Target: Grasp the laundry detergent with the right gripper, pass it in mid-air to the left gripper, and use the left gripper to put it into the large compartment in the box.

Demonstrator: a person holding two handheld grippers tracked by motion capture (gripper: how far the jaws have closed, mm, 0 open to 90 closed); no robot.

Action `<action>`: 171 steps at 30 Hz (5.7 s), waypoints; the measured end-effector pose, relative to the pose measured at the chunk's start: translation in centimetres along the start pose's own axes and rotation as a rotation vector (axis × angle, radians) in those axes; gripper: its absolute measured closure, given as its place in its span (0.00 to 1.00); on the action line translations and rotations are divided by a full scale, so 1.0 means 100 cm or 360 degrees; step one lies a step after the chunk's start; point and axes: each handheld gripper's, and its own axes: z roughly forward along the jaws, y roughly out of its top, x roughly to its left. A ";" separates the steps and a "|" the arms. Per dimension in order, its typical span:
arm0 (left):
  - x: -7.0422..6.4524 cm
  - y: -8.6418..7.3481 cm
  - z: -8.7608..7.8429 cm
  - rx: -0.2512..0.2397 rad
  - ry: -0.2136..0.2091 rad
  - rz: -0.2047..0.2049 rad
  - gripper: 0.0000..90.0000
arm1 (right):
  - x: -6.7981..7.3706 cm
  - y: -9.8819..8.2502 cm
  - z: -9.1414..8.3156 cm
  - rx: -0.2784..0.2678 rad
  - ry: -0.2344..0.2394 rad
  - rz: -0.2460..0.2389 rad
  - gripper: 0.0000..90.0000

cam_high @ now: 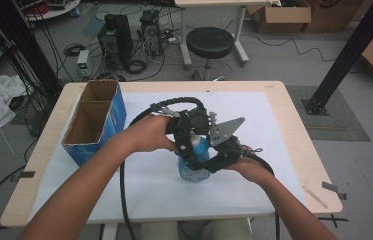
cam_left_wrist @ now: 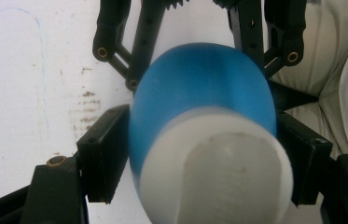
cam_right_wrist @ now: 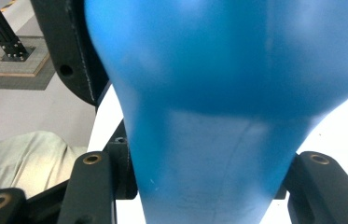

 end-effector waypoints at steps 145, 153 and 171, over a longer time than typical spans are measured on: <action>0.052 -0.204 -0.171 -0.0140 0.0819 -0.2153 0.42 | -0.003 -0.058 -0.155 0.0790 -0.0346 0.0332 0.18; 0.055 -0.219 -0.148 -0.0102 0.0798 -0.2206 0.42 | -0.003 -0.062 -0.154 0.0799 -0.0350 0.0344 0.19; 0.061 -0.236 -0.094 -0.0100 0.0771 -0.2243 0.42 | -0.002 -0.067 -0.149 0.0813 -0.0342 0.0359 0.19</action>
